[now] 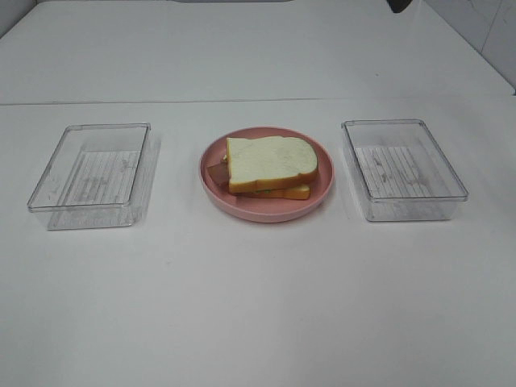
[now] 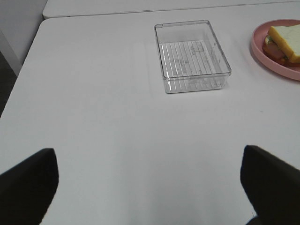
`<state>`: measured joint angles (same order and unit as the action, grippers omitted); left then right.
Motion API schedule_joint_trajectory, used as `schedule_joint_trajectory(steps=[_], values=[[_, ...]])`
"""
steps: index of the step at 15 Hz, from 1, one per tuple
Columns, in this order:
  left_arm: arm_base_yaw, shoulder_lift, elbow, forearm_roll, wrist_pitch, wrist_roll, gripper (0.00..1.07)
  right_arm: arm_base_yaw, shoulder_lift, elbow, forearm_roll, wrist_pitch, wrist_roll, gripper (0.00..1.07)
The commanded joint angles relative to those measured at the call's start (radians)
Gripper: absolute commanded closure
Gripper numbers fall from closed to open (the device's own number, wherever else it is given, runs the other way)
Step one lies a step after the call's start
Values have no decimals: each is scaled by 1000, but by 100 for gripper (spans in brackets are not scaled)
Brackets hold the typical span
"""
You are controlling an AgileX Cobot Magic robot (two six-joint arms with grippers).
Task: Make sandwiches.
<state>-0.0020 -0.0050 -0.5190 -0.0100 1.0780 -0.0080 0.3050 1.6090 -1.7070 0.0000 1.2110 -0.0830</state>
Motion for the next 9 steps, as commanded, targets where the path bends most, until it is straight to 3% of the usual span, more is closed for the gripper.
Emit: schedule_joint_trajectory(steps=[1, 4, 7, 9], values=[[4, -6, 2, -7, -4, -1, 9, 1, -89, 107, 0, 118, 12, 23], [4, -6, 2, -7, -4, -1, 9, 1, -260, 351, -22, 86, 54, 23], [4, -6, 2, -7, -4, -1, 9, 0, -375, 528, -51, 75, 71, 23], [4, -6, 2, -7, -4, -1, 9, 0, -518, 752, -54, -7, 89, 23]])
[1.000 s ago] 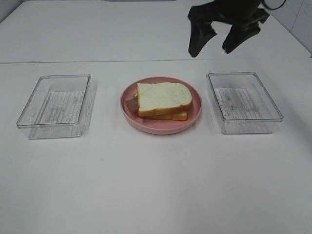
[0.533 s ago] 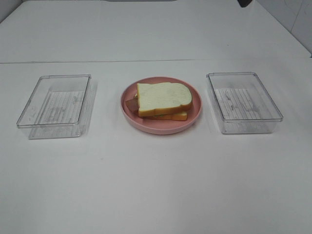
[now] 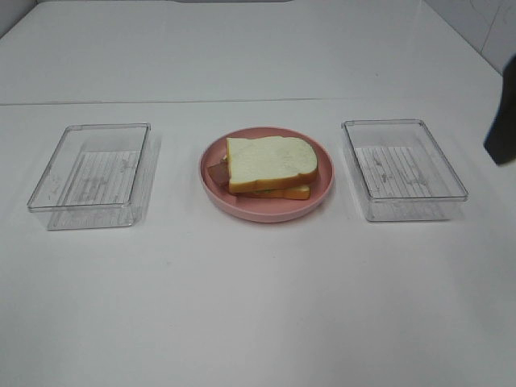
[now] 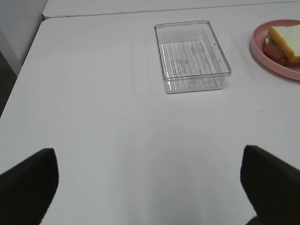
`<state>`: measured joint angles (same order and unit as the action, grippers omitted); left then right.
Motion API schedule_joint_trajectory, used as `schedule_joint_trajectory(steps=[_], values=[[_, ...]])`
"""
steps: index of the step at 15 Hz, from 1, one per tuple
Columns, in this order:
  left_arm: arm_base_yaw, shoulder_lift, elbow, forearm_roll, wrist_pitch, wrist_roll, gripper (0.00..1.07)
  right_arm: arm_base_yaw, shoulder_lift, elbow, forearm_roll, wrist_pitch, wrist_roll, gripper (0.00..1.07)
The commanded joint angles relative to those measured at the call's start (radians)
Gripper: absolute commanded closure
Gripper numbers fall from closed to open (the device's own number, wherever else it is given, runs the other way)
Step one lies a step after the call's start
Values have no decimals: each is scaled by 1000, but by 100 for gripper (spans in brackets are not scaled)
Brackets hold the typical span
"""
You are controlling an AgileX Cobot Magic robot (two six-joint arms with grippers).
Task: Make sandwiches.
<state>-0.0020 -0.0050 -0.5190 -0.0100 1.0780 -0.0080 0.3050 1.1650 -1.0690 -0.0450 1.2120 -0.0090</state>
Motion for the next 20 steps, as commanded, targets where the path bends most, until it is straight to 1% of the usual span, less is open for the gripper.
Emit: schedule_joint_trajectory(steps=[1, 2, 3, 4, 5, 6, 7, 8, 9, 12, 15, 17, 20], values=[[4, -6, 2, -7, -4, -1, 9, -2, -108, 163, -9, -35, 15, 23], [4, -6, 2, -7, -4, -1, 9, -2, -171, 247, -8, -84, 15, 23], [4, -6, 2, -7, -4, -1, 9, -20, -258, 354, -4, -116, 15, 23], [4, -6, 2, -7, -4, -1, 9, -68, -317, 408, 8, -120, 9, 23], [4, -6, 2, -7, -4, -1, 9, -98, -347, 425, 9, -119, 9, 23], [4, -6, 2, -7, -4, -1, 9, -150, -406, 457, 10, -116, -12, 23], [4, -6, 2, -7, -4, -1, 9, -171, -441, 471, 10, -116, -26, 23], [4, -6, 2, -7, -4, -1, 9, -189, -589, 513, 23, -112, -36, 23], [4, -6, 2, -7, -4, -1, 9, -189, -631, 523, 32, -112, -31, 23], [4, -6, 2, -7, -4, -1, 9, -189, -885, 614, 45, -111, -32, 23], [4, -6, 2, -7, -4, -1, 9, -189, -1019, 615, 45, -108, -24, 23], [4, -6, 2, -7, -4, -1, 9, -189, -1065, 615, 40, -108, -20, 24], [4, -6, 2, -7, -4, -1, 9, -270, -1136, 615, 45, -108, -14, 24]])
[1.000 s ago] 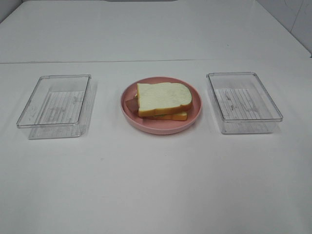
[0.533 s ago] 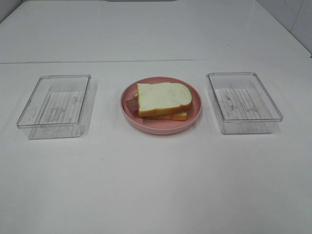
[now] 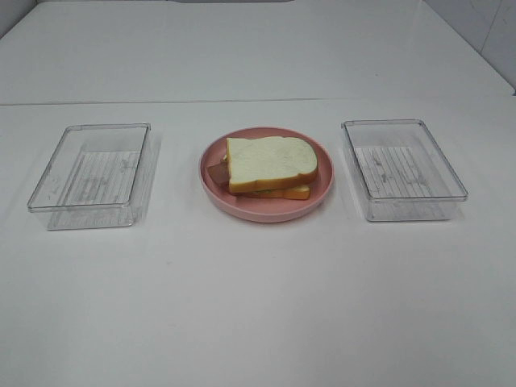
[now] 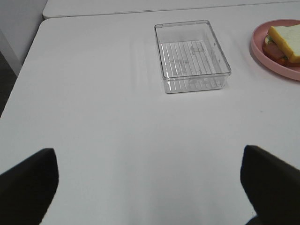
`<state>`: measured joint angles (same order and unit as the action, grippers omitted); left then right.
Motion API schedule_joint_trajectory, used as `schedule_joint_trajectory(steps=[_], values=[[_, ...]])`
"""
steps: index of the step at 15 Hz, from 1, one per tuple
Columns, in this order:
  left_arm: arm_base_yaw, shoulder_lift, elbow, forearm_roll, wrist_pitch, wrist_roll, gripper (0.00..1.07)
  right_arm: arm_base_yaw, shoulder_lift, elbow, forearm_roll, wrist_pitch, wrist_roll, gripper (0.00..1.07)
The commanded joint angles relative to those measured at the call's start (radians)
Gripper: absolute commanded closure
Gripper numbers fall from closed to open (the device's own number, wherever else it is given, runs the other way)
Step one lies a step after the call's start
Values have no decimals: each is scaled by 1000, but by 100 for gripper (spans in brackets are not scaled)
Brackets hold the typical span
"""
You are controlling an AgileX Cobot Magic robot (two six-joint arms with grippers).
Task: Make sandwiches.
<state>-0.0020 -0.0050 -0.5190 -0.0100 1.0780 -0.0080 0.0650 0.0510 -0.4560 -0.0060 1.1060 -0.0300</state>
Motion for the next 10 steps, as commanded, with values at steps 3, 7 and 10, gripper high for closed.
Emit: schedule_joint_trajectory(steps=[3, 7, 10], values=[[4, -8, 2, -8, -4, -2, 9, -88, -87, 2, 12, -2, 8, 24], [4, -5, 2, -7, -4, -1, 9, -88, -85, 2, 11, -2, 8, 24], [4, -5, 2, -7, -4, -1, 9, -88, -85, 2, 12, -2, 8, 24]])
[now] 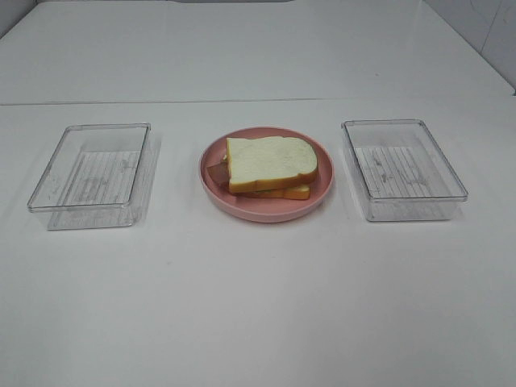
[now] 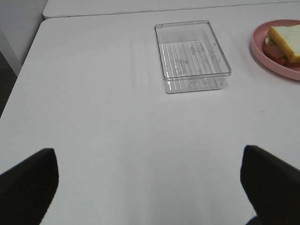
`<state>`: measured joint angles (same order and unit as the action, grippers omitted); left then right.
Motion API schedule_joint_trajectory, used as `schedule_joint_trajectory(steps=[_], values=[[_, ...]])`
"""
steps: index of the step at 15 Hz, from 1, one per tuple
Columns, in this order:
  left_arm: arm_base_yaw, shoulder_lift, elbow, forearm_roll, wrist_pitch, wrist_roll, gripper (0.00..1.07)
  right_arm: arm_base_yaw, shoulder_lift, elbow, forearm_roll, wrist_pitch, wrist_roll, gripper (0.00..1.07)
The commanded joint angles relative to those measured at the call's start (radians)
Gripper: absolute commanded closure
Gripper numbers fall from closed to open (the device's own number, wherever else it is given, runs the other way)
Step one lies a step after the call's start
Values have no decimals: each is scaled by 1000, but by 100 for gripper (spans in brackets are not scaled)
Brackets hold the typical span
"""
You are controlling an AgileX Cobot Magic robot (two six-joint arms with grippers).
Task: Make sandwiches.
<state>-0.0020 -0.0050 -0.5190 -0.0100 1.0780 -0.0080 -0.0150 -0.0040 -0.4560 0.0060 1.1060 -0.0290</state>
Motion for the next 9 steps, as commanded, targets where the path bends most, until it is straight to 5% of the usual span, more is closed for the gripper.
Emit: schedule_joint_trajectory(steps=[1, 9], values=[[4, -5, 2, -7, -4, -1, 9, -8, -30, 2, 0, -2, 7, 24], [4, -5, 2, -7, -4, -1, 9, -8, -30, 2, 0, -2, 7, 24]])
